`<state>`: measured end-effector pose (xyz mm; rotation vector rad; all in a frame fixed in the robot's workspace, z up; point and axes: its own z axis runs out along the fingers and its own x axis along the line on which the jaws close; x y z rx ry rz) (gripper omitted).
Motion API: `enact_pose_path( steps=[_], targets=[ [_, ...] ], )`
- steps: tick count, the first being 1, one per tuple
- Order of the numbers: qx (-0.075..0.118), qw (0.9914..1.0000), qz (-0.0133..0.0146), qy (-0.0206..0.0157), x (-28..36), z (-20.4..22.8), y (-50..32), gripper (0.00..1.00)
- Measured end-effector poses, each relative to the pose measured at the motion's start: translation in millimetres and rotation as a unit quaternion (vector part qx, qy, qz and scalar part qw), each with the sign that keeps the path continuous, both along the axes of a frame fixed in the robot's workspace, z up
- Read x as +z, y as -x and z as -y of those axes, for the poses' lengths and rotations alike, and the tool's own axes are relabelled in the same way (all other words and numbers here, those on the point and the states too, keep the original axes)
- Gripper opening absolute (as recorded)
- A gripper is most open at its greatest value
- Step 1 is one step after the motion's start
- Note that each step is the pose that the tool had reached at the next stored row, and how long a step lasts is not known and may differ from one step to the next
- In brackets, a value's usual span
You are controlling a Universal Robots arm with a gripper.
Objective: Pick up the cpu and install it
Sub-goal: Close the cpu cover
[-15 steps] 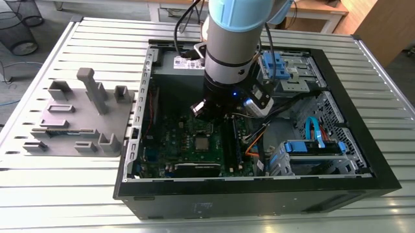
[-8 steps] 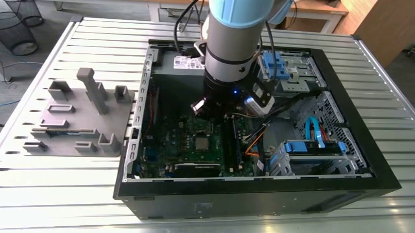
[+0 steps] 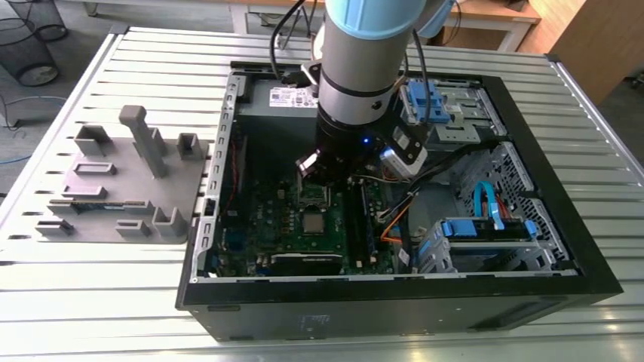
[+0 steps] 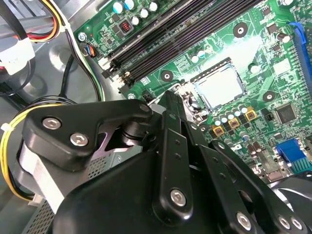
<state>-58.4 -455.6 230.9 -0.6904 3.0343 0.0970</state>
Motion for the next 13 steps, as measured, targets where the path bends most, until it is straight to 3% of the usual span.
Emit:
enact_pose_path(
  steps=[11, 13],
  targets=[
    [0.000, 1.00000, 0.0000, 0.0001, -1.3, -2.5, -0.8, 0.11],
    [0.002, 1.00000, -0.0007, 0.0021, -3.2, -2.8, -1.7, 0.11]
  ],
)
